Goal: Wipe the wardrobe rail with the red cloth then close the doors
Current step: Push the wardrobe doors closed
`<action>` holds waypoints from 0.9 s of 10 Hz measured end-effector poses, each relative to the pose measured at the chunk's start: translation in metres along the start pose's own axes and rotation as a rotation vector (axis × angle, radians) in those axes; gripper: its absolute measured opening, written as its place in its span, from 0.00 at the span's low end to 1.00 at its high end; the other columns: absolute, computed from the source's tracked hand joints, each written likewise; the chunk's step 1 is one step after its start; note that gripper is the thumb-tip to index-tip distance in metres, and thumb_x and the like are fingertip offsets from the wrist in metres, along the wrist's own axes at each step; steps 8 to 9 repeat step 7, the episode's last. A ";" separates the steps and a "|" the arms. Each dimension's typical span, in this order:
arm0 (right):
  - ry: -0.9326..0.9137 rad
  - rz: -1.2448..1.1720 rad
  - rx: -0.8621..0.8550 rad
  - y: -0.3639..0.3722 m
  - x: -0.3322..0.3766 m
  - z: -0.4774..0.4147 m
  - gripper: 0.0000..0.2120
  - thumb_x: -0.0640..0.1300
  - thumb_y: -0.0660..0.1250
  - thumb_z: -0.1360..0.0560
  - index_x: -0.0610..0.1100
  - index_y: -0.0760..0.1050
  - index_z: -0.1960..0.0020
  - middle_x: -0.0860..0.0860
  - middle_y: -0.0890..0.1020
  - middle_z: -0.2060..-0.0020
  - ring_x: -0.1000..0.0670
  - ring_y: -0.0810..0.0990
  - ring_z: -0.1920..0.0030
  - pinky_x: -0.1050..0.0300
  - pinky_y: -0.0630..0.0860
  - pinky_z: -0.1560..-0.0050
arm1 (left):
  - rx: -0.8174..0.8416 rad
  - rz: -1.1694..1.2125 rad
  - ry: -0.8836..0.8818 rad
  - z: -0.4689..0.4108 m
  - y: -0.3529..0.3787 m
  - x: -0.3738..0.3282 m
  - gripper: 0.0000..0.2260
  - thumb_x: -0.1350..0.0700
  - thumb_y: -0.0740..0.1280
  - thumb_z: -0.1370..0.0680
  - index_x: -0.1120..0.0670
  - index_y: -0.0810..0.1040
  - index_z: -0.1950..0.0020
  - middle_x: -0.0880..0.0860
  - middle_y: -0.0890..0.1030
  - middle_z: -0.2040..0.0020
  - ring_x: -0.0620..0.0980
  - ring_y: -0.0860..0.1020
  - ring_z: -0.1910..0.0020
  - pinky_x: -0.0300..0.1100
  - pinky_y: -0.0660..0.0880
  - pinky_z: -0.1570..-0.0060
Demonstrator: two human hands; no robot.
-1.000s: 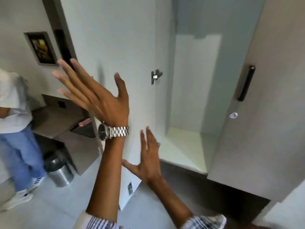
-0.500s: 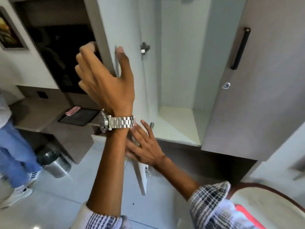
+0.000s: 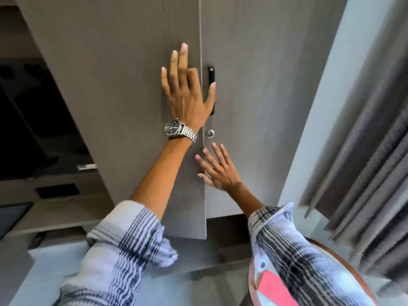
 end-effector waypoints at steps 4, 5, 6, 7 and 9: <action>0.027 0.279 0.123 0.085 -0.052 -0.025 0.29 0.65 0.68 0.24 0.52 0.74 0.27 0.50 0.77 0.29 0.43 0.77 0.29 0.34 0.76 0.34 | -0.073 0.055 0.014 -0.015 0.113 0.023 0.28 0.39 0.62 0.21 0.57 0.72 0.29 0.62 0.67 0.24 0.62 0.63 0.23 0.66 0.56 0.25; 0.056 0.249 0.193 0.075 -0.050 -0.027 0.28 0.61 0.64 0.20 0.50 0.70 0.24 0.47 0.73 0.25 0.42 0.72 0.26 0.34 0.74 0.30 | 0.014 -0.063 0.030 -0.017 0.114 0.021 0.27 0.37 0.57 0.19 0.46 0.63 0.22 0.62 0.63 0.22 0.61 0.59 0.21 0.65 0.55 0.24; 0.092 0.033 0.168 0.040 -0.062 -0.028 0.26 0.49 0.74 0.26 0.40 0.77 0.31 0.39 0.75 0.28 0.37 0.77 0.30 0.35 0.78 0.35 | 0.191 -0.147 0.067 -0.019 0.112 0.020 0.26 0.36 0.52 0.18 0.42 0.57 0.20 0.65 0.56 0.20 0.62 0.53 0.20 0.66 0.53 0.24; 0.408 -0.171 -0.052 -0.040 -0.132 -0.070 0.21 0.39 0.78 0.29 0.33 0.79 0.39 0.35 0.78 0.33 0.34 0.81 0.38 0.40 0.82 0.41 | 0.357 -0.158 0.124 -0.020 0.099 0.011 0.27 0.40 0.51 0.17 0.47 0.53 0.19 0.68 0.50 0.20 0.66 0.50 0.20 0.66 0.55 0.25; 0.408 -0.171 -0.052 -0.040 -0.132 -0.070 0.21 0.39 0.78 0.29 0.33 0.79 0.39 0.35 0.78 0.33 0.34 0.81 0.38 0.40 0.82 0.41 | 0.357 -0.158 0.124 -0.020 0.099 0.011 0.27 0.40 0.51 0.17 0.47 0.53 0.19 0.68 0.50 0.20 0.66 0.50 0.20 0.66 0.55 0.25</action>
Point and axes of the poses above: each hand's wrist, its own z-axis away from the middle knuckle, its own y-axis out of the palm, x = y × z, the point moved 10 cm from there along -z, towards the middle knuckle
